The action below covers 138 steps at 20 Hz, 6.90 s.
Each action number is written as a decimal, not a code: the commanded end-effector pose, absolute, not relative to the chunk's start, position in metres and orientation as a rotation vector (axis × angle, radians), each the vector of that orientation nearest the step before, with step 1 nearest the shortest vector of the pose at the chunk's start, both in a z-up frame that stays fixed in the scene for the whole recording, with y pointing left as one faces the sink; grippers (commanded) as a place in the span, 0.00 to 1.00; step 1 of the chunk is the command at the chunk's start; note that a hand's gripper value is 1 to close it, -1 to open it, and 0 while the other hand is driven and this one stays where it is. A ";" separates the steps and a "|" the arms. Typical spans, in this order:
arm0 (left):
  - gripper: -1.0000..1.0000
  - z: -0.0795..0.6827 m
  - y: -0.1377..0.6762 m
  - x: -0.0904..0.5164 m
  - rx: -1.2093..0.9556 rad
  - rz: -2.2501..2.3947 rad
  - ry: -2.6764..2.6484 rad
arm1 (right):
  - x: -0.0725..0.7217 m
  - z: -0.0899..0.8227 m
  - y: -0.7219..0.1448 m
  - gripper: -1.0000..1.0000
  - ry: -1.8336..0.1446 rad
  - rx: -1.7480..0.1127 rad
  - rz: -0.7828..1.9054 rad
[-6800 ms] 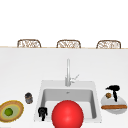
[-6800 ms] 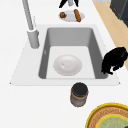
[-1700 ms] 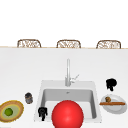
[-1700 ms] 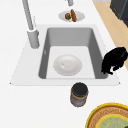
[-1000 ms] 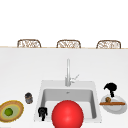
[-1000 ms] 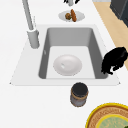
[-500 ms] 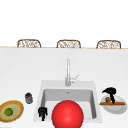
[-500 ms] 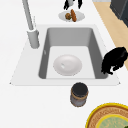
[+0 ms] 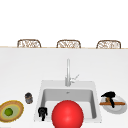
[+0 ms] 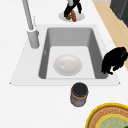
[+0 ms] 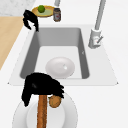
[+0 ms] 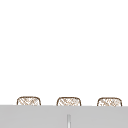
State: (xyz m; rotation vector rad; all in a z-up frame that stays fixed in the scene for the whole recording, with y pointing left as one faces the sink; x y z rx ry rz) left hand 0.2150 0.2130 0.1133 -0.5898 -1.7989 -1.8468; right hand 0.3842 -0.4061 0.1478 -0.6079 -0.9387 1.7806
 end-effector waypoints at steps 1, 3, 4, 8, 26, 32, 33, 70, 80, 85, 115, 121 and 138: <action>0.50 0.113 0.213 0.215 -0.590 -1.847 -1.799 | 0.392 0.131 -0.406 0.00 -0.860 -0.542 1.849; 0.50 0.113 0.213 0.215 -0.590 -1.847 -1.799 | 0.395 0.122 -0.406 0.00 -0.827 -0.508 1.842; 0.50 0.113 0.213 0.215 -0.590 -1.847 -1.799 | 0.397 0.119 -0.406 0.00 -0.812 -0.487 1.837; 0.50 0.113 0.213 0.215 -0.590 -1.847 -1.799 | 0.416 0.134 -0.424 0.00 -0.843 -0.505 1.799; 0.50 0.113 0.213 0.215 -0.590 -1.847 -1.799 | 0.456 0.113 -0.417 1.00 -0.651 -0.493 1.843; 0.50 0.113 0.213 0.215 -0.590 -1.847 -1.799 | 0.478 0.112 -0.411 1.00 -0.729 -0.545 1.821; 0.50 0.113 0.213 0.215 -0.590 -1.847 -1.799 | 0.482 0.112 -0.411 1.00 -0.734 -0.544 1.817; 0.50 0.113 0.213 0.215 -0.590 -1.847 -1.799 | 0.473 0.189 -0.442 1.00 -0.936 -0.500 1.494; 0.50 0.113 0.213 0.215 -0.590 -1.847 -1.799 | 0.447 0.230 -0.398 1.00 -0.876 -0.538 1.528; 0.50 0.113 0.213 0.215 -0.590 -1.847 -1.799 | 0.436 0.241 -0.367 1.00 -0.853 -0.525 1.543; 0.50 0.113 0.213 0.215 -0.590 -1.847 -1.799 | 0.415 0.253 -0.222 1.00 -0.723 -0.473 1.483; 0.50 0.113 0.213 0.215 -0.590 -1.847 -1.799 | 0.415 0.225 -0.200 1.00 -0.769 -0.439 1.496; 0.50 0.113 0.213 0.215 -0.590 -1.847 -1.799 | 0.435 0.117 -0.125 1.00 -0.813 -0.403 1.458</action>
